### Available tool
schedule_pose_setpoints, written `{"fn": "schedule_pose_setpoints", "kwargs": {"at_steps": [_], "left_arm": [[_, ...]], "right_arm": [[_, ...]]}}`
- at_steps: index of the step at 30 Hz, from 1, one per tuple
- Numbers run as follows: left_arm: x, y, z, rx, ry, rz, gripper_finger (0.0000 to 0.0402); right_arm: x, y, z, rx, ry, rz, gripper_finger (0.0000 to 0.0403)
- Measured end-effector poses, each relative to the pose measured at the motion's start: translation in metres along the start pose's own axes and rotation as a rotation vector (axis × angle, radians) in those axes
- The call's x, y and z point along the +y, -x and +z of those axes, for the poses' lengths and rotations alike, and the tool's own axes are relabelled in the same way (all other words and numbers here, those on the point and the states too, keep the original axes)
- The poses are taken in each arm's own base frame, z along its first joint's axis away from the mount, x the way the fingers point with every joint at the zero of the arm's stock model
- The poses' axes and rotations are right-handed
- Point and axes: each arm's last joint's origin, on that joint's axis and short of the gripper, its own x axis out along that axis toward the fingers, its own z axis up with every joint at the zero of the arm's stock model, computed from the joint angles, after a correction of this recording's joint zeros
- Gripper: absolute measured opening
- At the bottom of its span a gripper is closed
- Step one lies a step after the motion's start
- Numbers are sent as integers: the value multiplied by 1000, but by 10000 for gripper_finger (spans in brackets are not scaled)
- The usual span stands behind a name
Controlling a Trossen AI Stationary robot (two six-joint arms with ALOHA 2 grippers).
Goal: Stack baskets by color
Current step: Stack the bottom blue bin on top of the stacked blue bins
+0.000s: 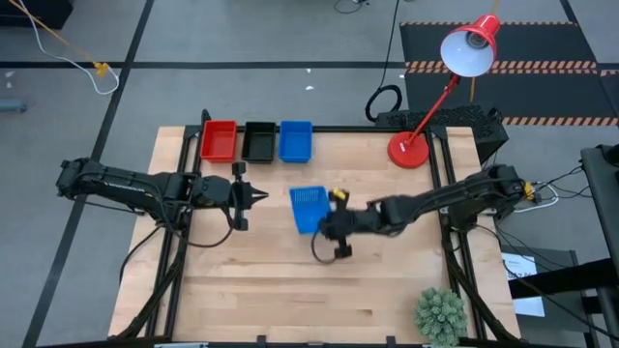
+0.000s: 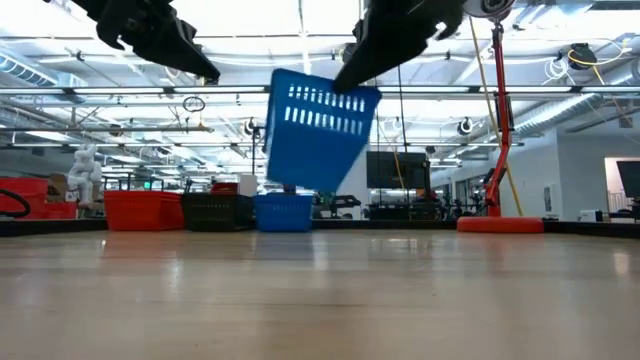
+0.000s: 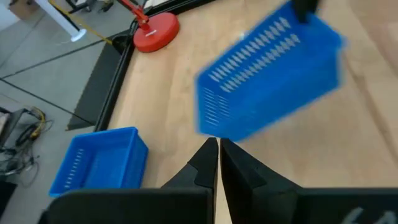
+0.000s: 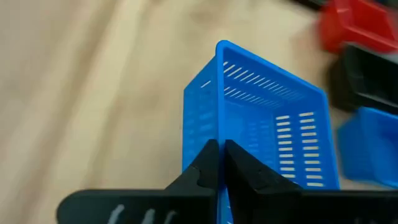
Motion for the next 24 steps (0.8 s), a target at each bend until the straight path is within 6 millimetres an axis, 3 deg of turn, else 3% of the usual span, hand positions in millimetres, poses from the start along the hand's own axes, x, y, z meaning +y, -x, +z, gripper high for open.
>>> {"fn": "schedule_pose_setpoints", "kwargs": {"at_steps": [10,15,19,24], "left_arm": [[19,-4,-5,34,29,83,21],[37,6,-8,11,98,159,21],[49,20,-10,-39,182,171,21],[53,26,-12,-76,212,103,21]], "right_arm": [[-81,27,29,-2,41,-228,3],[-119,40,40,-25,67,-321,3],[-143,52,48,-51,83,-379,3],[-164,49,56,-43,106,-422,3]]}}
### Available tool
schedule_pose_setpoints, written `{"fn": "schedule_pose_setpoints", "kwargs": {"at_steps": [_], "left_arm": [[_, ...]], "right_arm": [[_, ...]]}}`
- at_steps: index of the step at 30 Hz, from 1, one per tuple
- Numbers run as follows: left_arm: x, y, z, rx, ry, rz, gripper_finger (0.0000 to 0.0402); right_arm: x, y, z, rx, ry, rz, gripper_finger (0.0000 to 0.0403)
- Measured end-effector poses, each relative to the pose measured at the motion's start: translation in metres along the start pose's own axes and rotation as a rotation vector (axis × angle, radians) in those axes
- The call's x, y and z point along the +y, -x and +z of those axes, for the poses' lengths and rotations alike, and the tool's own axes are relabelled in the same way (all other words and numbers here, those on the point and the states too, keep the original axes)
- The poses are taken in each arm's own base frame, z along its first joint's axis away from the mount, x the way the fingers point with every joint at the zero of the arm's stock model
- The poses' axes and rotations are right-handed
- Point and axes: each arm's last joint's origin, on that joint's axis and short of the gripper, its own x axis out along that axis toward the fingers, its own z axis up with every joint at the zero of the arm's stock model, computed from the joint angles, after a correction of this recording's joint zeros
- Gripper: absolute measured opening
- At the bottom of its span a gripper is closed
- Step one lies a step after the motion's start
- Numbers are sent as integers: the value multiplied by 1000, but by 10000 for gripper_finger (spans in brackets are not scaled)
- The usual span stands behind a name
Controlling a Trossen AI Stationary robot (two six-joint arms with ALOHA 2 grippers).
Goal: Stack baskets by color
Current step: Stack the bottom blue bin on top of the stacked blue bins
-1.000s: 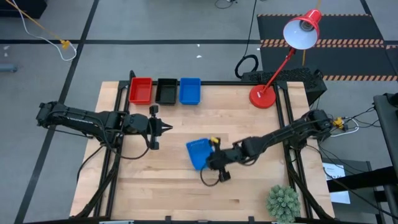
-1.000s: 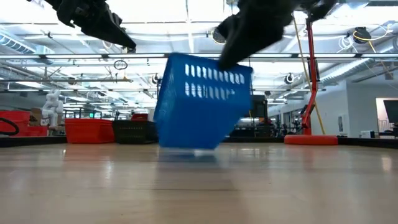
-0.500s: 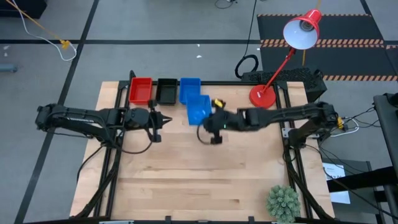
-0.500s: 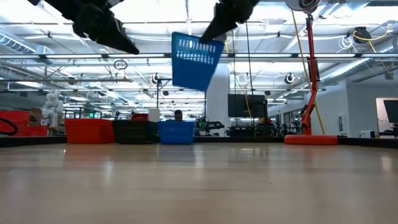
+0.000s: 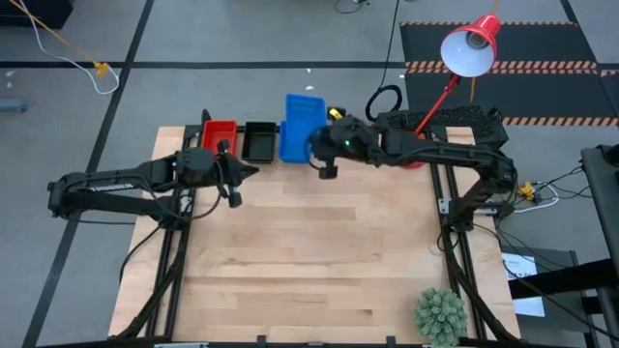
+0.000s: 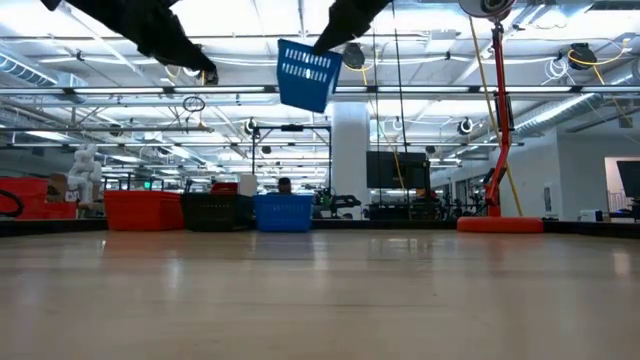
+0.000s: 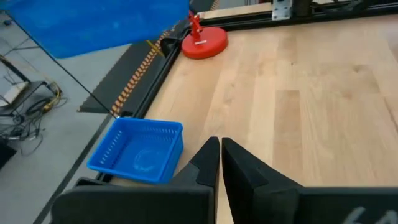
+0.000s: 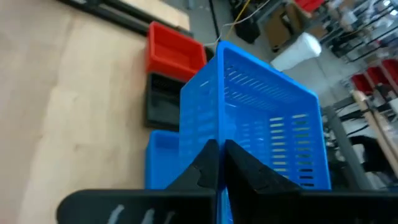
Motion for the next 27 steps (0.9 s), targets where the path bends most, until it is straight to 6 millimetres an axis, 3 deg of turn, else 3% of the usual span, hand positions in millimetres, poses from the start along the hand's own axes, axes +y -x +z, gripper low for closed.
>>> {"fn": "schedule_pose_setpoints", "kwargs": {"at_steps": [5,14,27], "left_arm": [[2,-2,-1,8,22,2,21],[2,-2,-1,10,43,4,21],[2,-2,-1,7,69,4,21]], "right_arm": [[-15,-14,8,-1,26,-27,3],[-40,-37,4,15,14,-38,4],[-24,-69,-11,42,20,63,4]]}}
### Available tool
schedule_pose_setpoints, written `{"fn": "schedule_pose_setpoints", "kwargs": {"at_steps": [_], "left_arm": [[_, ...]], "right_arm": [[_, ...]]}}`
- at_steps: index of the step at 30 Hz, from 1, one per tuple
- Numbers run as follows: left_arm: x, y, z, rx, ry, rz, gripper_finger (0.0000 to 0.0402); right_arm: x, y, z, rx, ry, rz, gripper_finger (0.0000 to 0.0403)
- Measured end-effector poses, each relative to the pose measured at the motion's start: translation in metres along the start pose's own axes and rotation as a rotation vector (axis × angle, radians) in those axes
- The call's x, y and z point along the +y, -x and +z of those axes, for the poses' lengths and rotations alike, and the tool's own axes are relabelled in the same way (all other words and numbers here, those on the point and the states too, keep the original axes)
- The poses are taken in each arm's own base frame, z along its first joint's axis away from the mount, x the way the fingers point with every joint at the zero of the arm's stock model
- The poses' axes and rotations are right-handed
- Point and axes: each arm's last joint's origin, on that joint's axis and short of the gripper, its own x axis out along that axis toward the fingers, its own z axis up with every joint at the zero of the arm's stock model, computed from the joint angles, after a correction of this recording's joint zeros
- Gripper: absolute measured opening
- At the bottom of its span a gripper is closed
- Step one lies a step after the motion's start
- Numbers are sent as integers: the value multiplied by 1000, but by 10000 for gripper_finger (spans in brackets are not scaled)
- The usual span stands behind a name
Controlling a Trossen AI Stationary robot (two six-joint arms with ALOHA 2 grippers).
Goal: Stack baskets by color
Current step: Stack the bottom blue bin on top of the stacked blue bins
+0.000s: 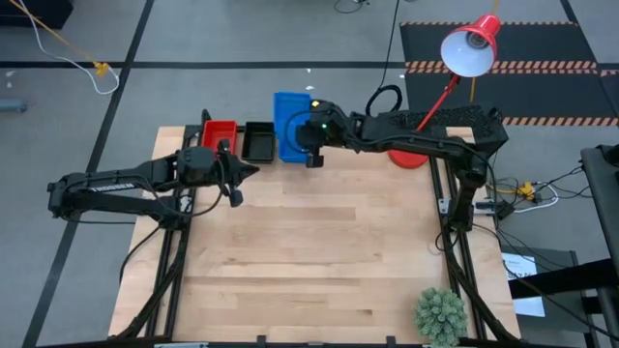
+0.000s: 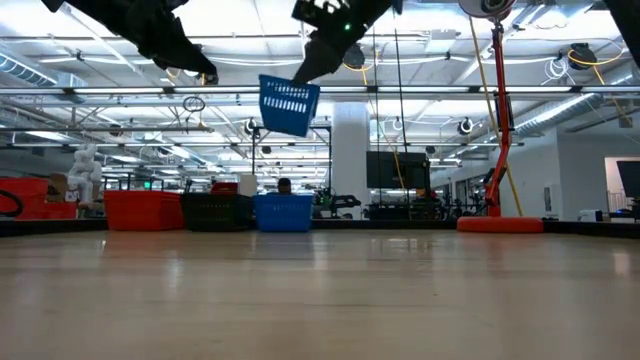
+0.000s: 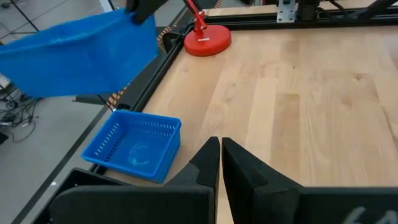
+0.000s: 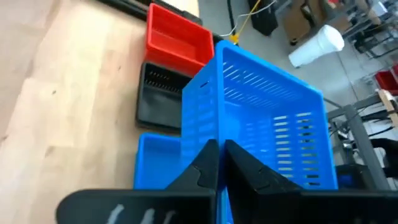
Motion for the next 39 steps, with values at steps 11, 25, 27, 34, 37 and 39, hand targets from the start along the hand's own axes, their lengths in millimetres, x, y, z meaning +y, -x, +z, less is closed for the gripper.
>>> {"fn": "schedule_pose_setpoints", "kwargs": {"at_steps": [11,25,27,34,37,39], "left_arm": [[0,0,0,2,3,-2,21],[0,0,0,3,-3,-1,21],[0,0,0,3,-3,-1,21],[0,0,0,2,-5,-1,21],[0,0,0,1,-4,0,21],[0,0,0,1,-4,0,21]], "right_arm": [[30,-55,-26,90,-28,51,4],[50,-110,-61,207,-28,92,4],[50,-111,-62,211,-29,94,4],[51,-117,-68,206,-36,90,27],[51,-118,-71,210,-40,92,56],[51,-118,-72,201,-53,115,81]]}}
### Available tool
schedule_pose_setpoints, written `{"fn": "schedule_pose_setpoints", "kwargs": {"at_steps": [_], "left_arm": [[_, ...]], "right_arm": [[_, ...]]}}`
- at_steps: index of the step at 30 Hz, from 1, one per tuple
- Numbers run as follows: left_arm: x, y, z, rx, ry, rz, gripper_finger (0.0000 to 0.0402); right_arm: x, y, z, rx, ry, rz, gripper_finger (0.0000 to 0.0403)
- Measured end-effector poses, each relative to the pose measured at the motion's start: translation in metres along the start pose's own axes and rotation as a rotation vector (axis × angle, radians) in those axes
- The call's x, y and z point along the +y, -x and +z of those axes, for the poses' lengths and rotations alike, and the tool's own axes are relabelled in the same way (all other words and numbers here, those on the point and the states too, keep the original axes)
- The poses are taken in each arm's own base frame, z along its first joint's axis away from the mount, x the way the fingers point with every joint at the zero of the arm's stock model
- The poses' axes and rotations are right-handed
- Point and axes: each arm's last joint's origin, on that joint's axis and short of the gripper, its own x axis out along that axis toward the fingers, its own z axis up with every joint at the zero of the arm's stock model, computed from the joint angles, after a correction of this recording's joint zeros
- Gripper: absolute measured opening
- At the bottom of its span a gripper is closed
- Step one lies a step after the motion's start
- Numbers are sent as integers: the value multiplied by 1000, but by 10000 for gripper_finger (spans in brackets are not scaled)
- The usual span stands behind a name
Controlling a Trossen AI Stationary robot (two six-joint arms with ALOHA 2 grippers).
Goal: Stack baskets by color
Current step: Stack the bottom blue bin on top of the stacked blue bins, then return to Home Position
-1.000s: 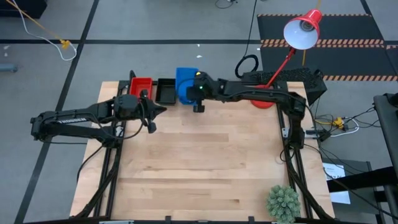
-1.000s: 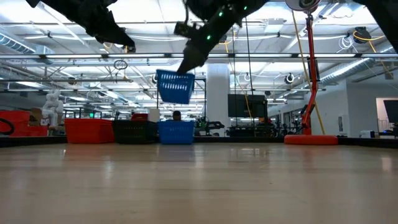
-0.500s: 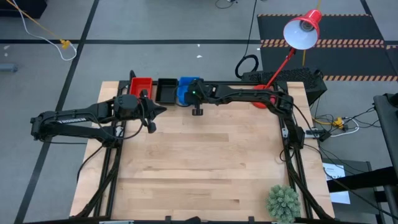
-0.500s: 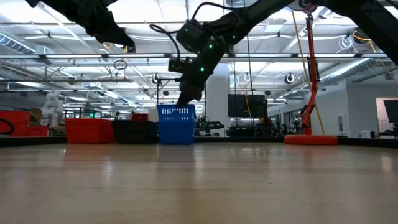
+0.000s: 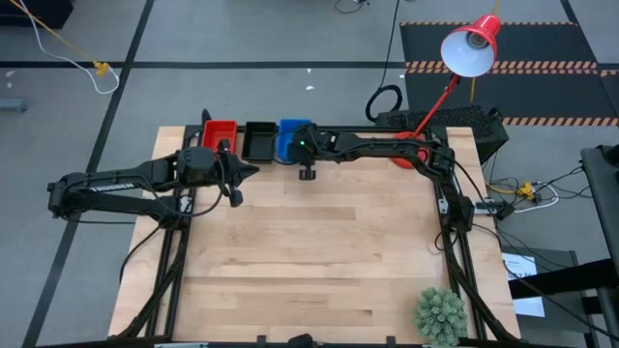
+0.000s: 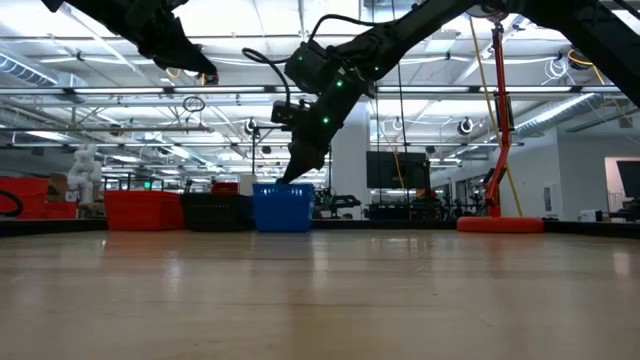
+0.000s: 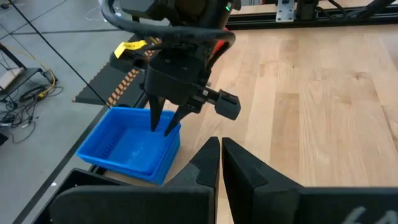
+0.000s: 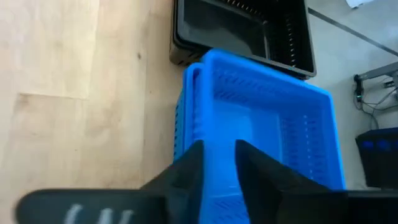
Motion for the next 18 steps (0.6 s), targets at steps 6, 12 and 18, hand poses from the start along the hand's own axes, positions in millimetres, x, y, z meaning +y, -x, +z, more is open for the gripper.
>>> {"fn": "schedule_pose_setpoints", "kwargs": {"at_steps": [6,12,18], "left_arm": [[0,0,1,-9,4,1,21],[0,0,1,-10,23,1,21],[0,0,5,-55,53,-15,21]], "right_arm": [[-4,18,6,-23,-25,13,150],[-9,80,20,-41,-115,38,186],[14,144,14,-129,-199,218,182]]}}
